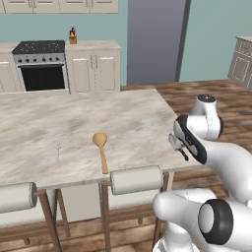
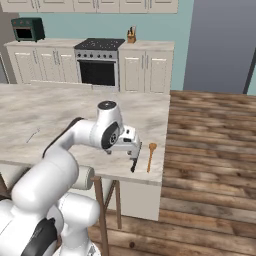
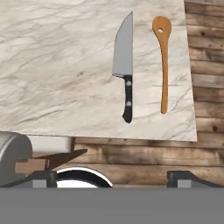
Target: Pick up the metallic utensils from the counter and place them in the open drawer. Make sure not to pick up any wooden utensils.
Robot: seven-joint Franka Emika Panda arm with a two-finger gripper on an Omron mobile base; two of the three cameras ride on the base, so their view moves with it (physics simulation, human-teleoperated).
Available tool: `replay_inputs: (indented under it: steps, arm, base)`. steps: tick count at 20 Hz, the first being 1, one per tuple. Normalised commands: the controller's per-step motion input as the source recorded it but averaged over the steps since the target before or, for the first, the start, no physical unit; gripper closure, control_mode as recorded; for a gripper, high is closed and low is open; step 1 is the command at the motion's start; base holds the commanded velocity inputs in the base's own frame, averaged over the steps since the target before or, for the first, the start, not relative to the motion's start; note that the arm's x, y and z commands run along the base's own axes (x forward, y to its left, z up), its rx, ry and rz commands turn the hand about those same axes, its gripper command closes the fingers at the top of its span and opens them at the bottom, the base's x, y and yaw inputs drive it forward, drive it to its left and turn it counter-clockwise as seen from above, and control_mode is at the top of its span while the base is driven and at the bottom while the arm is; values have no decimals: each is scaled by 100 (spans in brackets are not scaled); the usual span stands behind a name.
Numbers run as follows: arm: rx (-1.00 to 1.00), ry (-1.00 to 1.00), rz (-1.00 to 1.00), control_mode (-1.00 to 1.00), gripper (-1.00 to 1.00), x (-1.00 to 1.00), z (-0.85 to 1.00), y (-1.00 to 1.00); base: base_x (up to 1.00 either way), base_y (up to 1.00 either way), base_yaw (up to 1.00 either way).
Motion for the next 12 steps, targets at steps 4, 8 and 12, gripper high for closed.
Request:
replay_inputs:
  steps: [4,8,12]
  arm:
    - [0,0,0,-100,-100,0,-38,-34]
    - [0,0,0,-100,-100,2,-30,-34]
    - [0,0,0,-100,-100,17,-25,-16]
  base:
    - [0,0,0]
    - [0,0,0]
    - [0,0,0]
